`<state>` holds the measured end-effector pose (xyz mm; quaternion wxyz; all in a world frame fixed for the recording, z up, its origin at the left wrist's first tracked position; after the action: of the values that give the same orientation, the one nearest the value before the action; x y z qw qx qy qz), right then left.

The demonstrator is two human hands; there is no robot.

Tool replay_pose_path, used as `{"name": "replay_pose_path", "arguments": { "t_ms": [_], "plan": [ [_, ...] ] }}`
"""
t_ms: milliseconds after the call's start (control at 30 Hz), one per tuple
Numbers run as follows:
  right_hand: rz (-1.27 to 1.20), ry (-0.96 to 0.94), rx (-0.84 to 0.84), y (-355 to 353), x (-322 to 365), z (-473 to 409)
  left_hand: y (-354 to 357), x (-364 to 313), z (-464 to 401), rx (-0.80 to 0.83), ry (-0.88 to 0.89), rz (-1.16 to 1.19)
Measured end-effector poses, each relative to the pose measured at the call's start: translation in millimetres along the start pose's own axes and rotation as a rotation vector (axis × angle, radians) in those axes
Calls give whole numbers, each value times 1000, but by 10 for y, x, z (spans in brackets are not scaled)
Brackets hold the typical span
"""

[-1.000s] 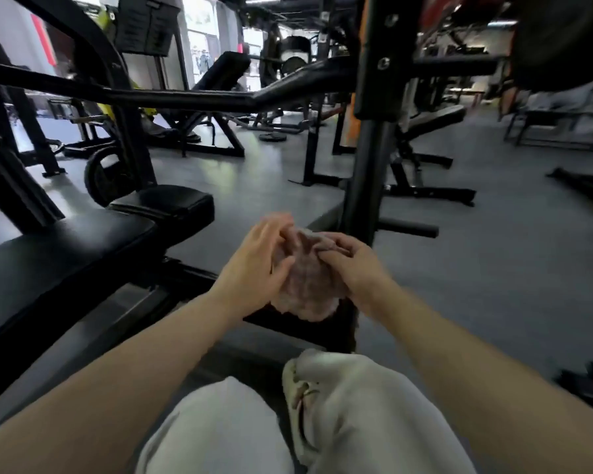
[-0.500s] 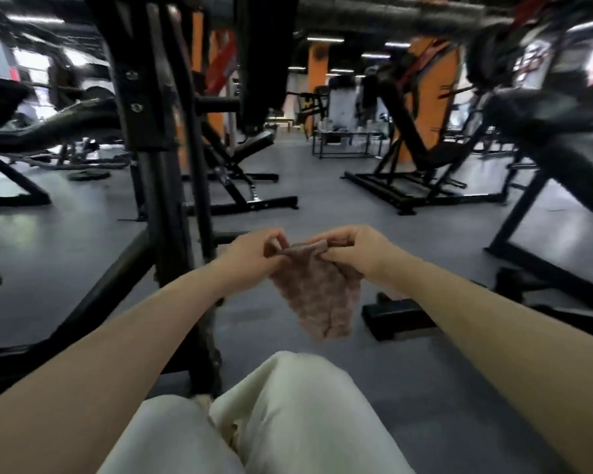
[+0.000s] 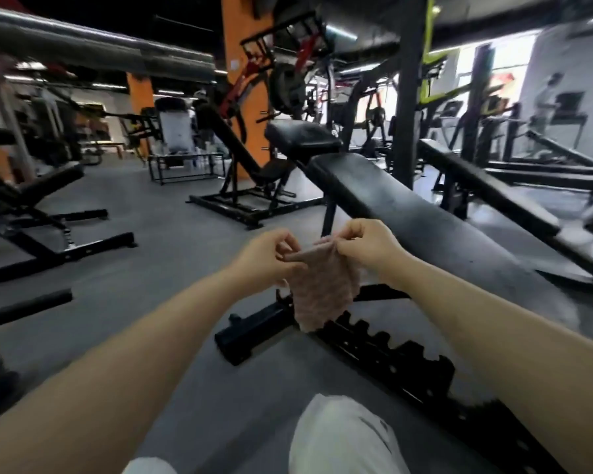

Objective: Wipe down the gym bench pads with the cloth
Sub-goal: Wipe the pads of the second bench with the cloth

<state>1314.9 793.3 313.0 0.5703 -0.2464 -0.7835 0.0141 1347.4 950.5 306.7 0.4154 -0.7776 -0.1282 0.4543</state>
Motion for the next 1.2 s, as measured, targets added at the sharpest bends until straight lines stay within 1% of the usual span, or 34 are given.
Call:
{"name": "replay_pose_path", "arguments": {
  "t_ms": [67, 133, 267, 333, 433, 533, 600, 633, 700, 767, 833, 867, 900, 967, 1067, 1100, 1200],
  "plan": [
    [75, 24, -83, -429, -182, -30, 326, -201, -250, 57, 40, 43],
    [134, 48, -174, -852, -366, -74, 607, -405, -505, 50, 84, 47],
    [218, 150, -327, -1562, -829, -103, 1129, -755, -953, -81, 133, -49],
    [264, 213, -376, -1819, -1098, -54, 1454, -926, -1099, -98, 163, -63],
    [318, 289, -486, -2141, -1482, 70, 1945, -1162, -1248, -43, 214, -137],
    [339, 296, -579, -2286, -1778, 219, 2370, -1240, -1346, 21, 299, -275],
    [414, 234, -600, -2227, -1867, 313, 2566, -1191, -1343, 42, 360, -394],
    [476, 164, -609, -2143, -1852, 349, 2607, -1150, -1329, 39, 369, -412],
    [544, 6, -584, -1867, -1788, 382, 2569, -1106, -1290, 6, 376, -364],
    [657, -70, -501, -1568, -1794, 362, 2513, -1085, -1238, -8, 404, -283],
    [817, 34, -335, -1326, -1920, 326, 2496, -1107, -1165, -42, 491, -341],
    [900, 90, -281, -1275, -2018, 311, 2495, -1108, -1136, -58, 522, -377],
    [959, 117, -272, -1271, -2083, 305, 2492, -1116, -1119, -74, 551, -402],
    [1016, 125, -286, -1286, -2101, 341, 2527, -1163, -1074, -117, 637, -439],
    [996, 79, -366, -1370, -2221, 508, 2648, -1225, -971, -204, 764, -546],
    [1009, 80, -358, -1404, -2309, 601, 2717, -1241, -927, -206, 793, -564],
    [1059, 26, -399, -1597, -2480, 971, 2991, -1280, -755, -146, 890, -617]
  ]
}}
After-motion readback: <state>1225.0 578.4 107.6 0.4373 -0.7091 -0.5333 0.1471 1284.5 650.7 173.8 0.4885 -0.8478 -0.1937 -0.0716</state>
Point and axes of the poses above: each hand's wrist, its own z-axis away from the middle knuckle, its own y-axis out of the palm, x = y × z, the point moved 8 cm from there along -z, towards the middle knuckle, and after that the axes turned 12 degrees about -z, right-handed, at the moved point
